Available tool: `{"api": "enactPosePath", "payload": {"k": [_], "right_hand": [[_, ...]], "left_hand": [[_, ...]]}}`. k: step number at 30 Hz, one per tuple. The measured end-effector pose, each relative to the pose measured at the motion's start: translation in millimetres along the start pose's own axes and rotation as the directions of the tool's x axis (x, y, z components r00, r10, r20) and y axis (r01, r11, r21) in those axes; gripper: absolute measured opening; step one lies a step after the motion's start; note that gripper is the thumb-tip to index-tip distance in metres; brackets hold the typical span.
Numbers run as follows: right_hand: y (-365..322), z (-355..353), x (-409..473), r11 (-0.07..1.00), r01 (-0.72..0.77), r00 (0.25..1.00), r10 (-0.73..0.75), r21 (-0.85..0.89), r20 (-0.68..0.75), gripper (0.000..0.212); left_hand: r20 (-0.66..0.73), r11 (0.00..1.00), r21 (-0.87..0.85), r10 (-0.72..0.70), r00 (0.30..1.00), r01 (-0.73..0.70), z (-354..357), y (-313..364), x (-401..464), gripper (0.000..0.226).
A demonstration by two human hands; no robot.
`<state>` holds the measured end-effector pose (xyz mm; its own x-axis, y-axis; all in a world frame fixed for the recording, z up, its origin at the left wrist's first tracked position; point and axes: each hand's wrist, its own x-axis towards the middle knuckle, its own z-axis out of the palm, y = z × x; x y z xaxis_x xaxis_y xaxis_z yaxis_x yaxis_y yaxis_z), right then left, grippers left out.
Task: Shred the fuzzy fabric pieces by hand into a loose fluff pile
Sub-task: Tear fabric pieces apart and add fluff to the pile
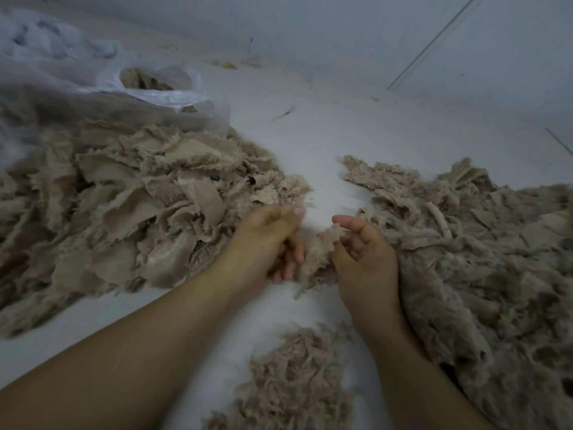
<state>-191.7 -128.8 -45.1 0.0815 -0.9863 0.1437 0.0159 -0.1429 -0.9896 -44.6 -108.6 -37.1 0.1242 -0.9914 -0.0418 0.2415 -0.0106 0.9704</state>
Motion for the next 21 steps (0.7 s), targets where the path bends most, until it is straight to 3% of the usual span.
{"api": "enactPosePath", "payload": {"k": [3,5,10,15,18,21], "right_hand": [[-1,-1,1,1.0,0.003,0.999,-0.003,0.019,-0.048,0.031],[-2,-2,1,1.0,0.003,0.997,-0.001,0.025,-0.078,0.027],[-2,0,1,0.998,0.002,0.994,0.005,0.065,-0.106,0.017],[-4,-1,1,0.994,-0.021,0.995,0.031,0.104,-0.094,0.018],[-5,-2,1,0.997,-0.011,0.991,0.021,0.076,-0.129,0.017],[-5,-1,2,0.997,-0.027,0.989,0.038,0.077,-0.145,0.016]], "left_hand": [[0.081,0.936,0.351,-0.007,0.997,-0.022,5,-1,-3,0.026],[0.077,0.904,0.426,-0.015,0.997,-0.019,8,-1,-3,0.015],[-0.131,0.964,0.257,-0.03,0.991,0.063,9,0,2,0.021],[0.086,0.823,0.551,0.109,0.99,-0.138,14,-8,-3,0.035],[0.01,0.861,0.499,0.114,0.993,-0.104,9,-9,3,0.021],[-0.078,0.953,0.303,0.032,0.996,-0.007,6,-3,4,0.03]]}}
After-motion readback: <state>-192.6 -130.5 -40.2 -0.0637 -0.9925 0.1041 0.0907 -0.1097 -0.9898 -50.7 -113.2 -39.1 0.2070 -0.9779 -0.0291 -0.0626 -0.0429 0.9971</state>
